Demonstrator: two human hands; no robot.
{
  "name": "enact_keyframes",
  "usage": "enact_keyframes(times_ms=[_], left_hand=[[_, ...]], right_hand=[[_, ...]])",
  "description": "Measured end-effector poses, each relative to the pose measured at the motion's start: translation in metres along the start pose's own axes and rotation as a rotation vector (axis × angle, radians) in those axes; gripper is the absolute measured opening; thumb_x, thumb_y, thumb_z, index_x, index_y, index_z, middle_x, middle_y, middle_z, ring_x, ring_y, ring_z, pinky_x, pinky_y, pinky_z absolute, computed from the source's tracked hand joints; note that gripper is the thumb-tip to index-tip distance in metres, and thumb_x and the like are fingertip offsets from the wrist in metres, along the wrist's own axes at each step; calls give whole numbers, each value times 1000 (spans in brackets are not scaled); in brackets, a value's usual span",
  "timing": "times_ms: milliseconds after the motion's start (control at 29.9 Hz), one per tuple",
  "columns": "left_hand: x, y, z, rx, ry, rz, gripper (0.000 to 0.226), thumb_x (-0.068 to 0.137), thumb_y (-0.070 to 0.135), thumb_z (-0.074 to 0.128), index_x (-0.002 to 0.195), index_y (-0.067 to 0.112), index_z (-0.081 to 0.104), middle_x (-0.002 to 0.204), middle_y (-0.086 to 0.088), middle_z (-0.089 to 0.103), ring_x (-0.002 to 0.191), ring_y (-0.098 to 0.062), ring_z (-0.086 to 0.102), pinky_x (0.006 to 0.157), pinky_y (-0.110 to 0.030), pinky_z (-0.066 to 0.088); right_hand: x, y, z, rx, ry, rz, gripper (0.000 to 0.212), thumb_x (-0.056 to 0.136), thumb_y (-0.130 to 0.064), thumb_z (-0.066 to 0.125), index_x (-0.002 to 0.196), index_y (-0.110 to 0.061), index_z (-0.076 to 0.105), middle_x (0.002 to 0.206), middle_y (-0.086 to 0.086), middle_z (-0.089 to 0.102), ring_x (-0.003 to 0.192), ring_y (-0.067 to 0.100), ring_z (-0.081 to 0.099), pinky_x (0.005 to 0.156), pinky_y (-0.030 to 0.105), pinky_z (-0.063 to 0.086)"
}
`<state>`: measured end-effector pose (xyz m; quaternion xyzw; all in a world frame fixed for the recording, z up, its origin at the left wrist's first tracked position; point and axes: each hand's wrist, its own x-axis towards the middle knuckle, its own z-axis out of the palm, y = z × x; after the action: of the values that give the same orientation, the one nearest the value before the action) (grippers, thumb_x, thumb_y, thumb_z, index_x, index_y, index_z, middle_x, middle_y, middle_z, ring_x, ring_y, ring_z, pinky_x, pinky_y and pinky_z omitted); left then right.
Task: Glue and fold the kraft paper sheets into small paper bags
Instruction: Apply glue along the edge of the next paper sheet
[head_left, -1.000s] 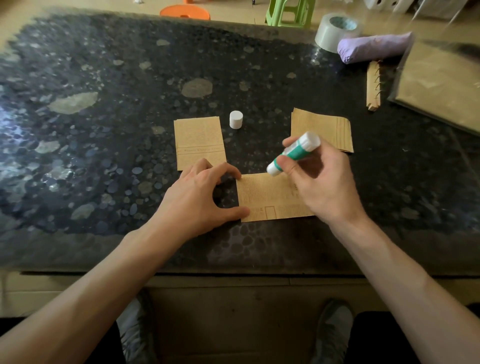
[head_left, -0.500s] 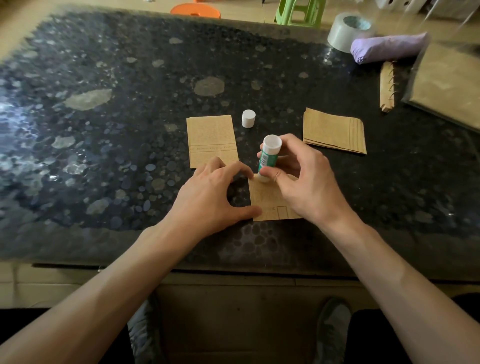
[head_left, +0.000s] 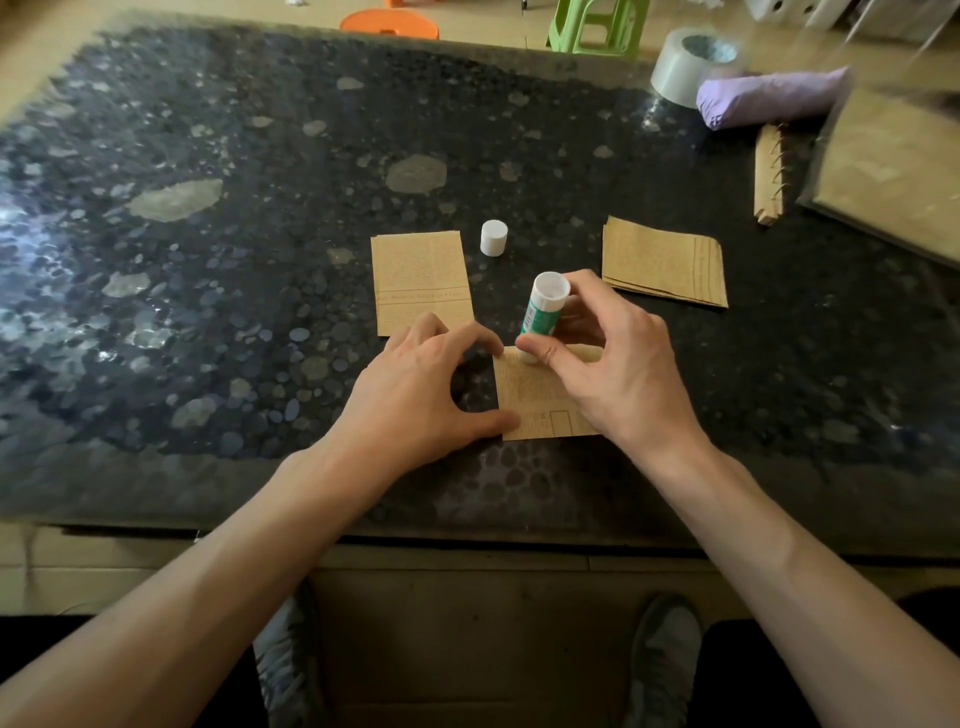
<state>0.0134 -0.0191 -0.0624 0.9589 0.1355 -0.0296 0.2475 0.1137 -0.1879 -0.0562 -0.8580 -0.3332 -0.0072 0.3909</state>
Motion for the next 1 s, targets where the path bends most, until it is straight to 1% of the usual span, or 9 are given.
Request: enact_keyframes(times_ms=[267, 334, 434, 535, 601, 702, 768, 935, 1002], left_hand=[[0, 1, 0, -6, -4, -6, 66, 70, 70, 74, 128, 50, 48, 111, 13, 43, 107, -9, 41, 80, -29, 37], [0, 1, -1, -5, -6, -7, 66, 71, 70, 74, 128, 50, 48, 112, 13, 43, 107, -9, 40, 80, -29, 37], [0, 0, -1, -1, -7, -10, 66, 70, 70, 74, 128, 51, 47, 112, 13, 43, 108, -8, 40, 80, -30, 37], [0, 0, 0, -1, -9, -14, 66, 70, 70, 74, 128, 51, 47, 111, 14, 43, 107, -8, 40, 79, -30, 37], [1, 0, 0, 2, -8, -13, 67, 70, 70, 74, 128, 51, 47, 111, 14, 43, 107, -8, 40, 79, -30, 37], [0, 0, 0, -4, -5, -11, 66, 71, 70, 74, 128, 51, 47, 110, 14, 42, 107, -8, 40, 79, -29, 37], [-1, 1, 0, -7, -6, -10, 66, 71, 69, 75, 128, 51, 48, 110, 14, 42, 106, -8, 41, 79, -29, 37], [0, 1, -1, 4, -16, -17, 66, 71, 70, 73, 129, 51, 47, 112, 14, 42, 107, -8, 40, 80, -29, 37], [0, 1, -1, 4, -18, -17, 67, 71, 70, 73, 129, 51, 47, 112, 14, 41, 107, -8, 40, 81, -30, 37]], right_hand=[[-1, -1, -5, -34, -83, 15, 29, 97, -23, 73, 123, -21, 60, 111, -13, 68, 109, 5, 65, 84, 9, 52], [-1, 0, -5, -51, -58, 3, 28, 95, -26, 75, 119, -22, 60, 109, -14, 68, 104, 3, 66, 85, 11, 53], [-1, 1, -5, -74, -7, 8, 32, 91, -37, 79, 114, -24, 61, 103, -22, 62, 85, -11, 61, 81, -1, 45], [-1, 1, -5, -77, 8, 23, 31, 89, -40, 80, 110, -26, 61, 101, -24, 60, 84, -19, 56, 78, -5, 42], [0, 1, -6, -78, -10, 29, 28, 91, -37, 79, 108, -26, 60, 100, -23, 61, 85, -10, 61, 79, 1, 47], [-1, 1, -8, -71, -45, 23, 27, 94, -28, 77, 114, -21, 61, 105, -14, 68, 99, 4, 66, 86, 20, 57], [-1, 0, -9, -75, -63, 21, 27, 95, -26, 75, 116, -20, 60, 107, -11, 69, 102, 7, 66, 88, 25, 59], [-1, 2, -11, -106, -13, 35, 29, 92, -39, 77, 110, -24, 59, 103, -20, 62, 86, -10, 60, 77, -2, 44], [-1, 2, -11, -114, -15, 45, 30, 92, -39, 77, 111, -24, 60, 105, -19, 62, 88, -8, 60, 74, -2, 43]])
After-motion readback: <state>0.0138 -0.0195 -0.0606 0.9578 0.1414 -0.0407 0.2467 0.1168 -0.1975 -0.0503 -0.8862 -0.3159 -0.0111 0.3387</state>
